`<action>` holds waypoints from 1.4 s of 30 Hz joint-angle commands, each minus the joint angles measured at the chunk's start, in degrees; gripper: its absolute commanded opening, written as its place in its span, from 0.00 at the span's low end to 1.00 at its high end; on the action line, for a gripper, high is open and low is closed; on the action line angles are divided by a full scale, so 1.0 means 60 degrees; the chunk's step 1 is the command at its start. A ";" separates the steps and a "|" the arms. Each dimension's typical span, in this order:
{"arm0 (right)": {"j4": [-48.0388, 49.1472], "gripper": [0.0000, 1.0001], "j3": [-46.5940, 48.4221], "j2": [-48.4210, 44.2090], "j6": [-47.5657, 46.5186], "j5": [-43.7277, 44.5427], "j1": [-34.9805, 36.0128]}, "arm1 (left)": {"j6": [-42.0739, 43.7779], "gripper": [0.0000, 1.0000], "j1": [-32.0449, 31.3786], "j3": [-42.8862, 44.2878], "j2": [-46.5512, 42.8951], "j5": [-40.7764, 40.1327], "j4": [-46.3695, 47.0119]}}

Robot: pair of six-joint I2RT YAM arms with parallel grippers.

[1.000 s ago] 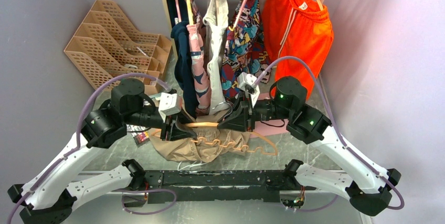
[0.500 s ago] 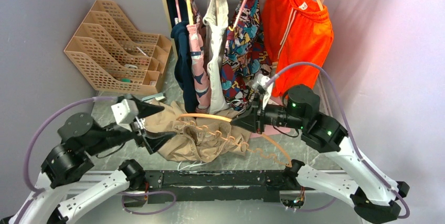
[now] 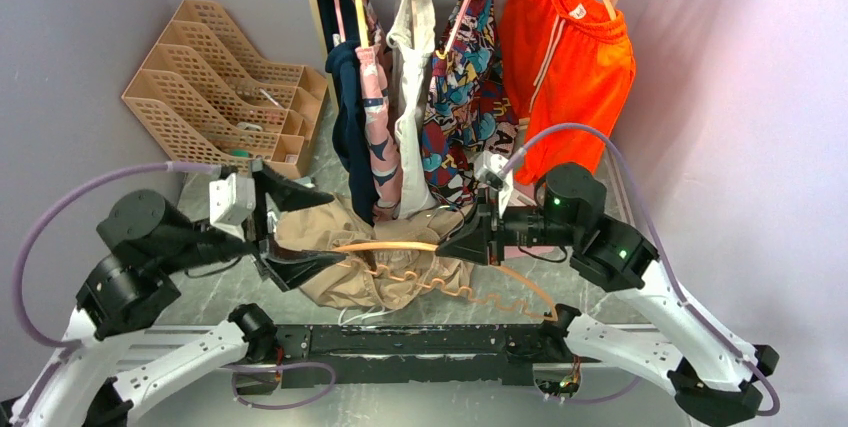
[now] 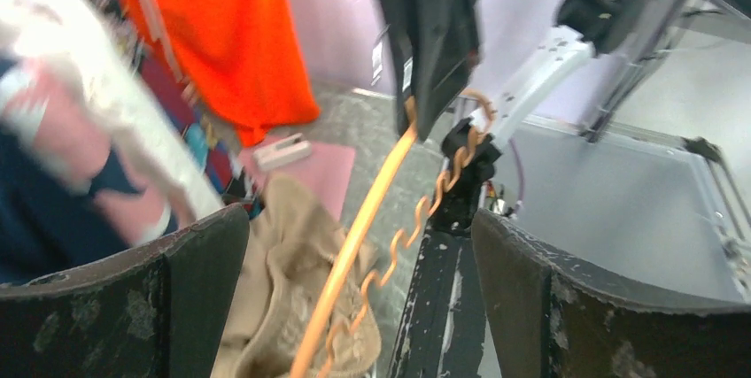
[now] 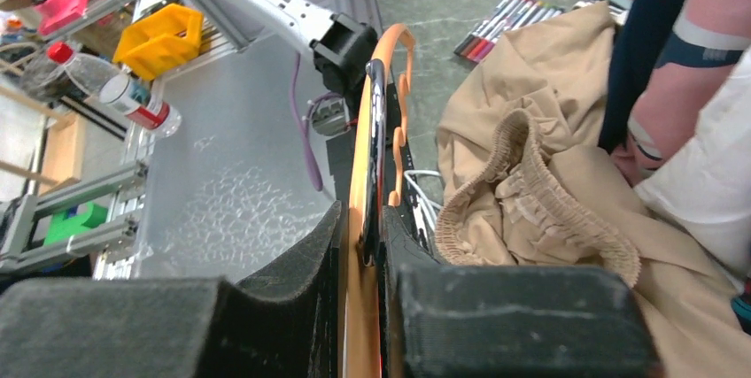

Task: Place the shorts on the hanger
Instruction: Hang the shorts on the hanger.

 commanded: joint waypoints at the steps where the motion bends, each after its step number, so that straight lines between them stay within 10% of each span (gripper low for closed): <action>1: 0.0985 0.00 0.0327 0.0338 -0.0118 -0.1217 0.0041 | 0.1018 0.99 -0.0008 0.1178 0.1509 0.2876 -0.0065; 26: 0.1012 0.00 0.1597 0.1891 -0.1186 -0.1947 0.0063 | 0.2870 0.73 -0.0007 0.1051 0.3625 0.3565 -0.1272; 35: 0.0952 0.00 0.1484 0.1878 -0.1267 -0.1956 0.0063 | 0.2849 0.10 0.0001 0.1026 0.3742 0.3552 -0.0986; 38: 0.1060 0.00 0.1232 0.1752 -0.1072 -0.1782 0.0063 | 0.2786 0.07 -0.0006 0.0842 0.3553 0.3436 -0.0636; 42: 0.1345 0.31 0.0794 0.1556 -0.0759 -0.1750 0.0063 | 0.2716 0.07 -0.0008 0.0764 0.3480 0.3736 -0.0377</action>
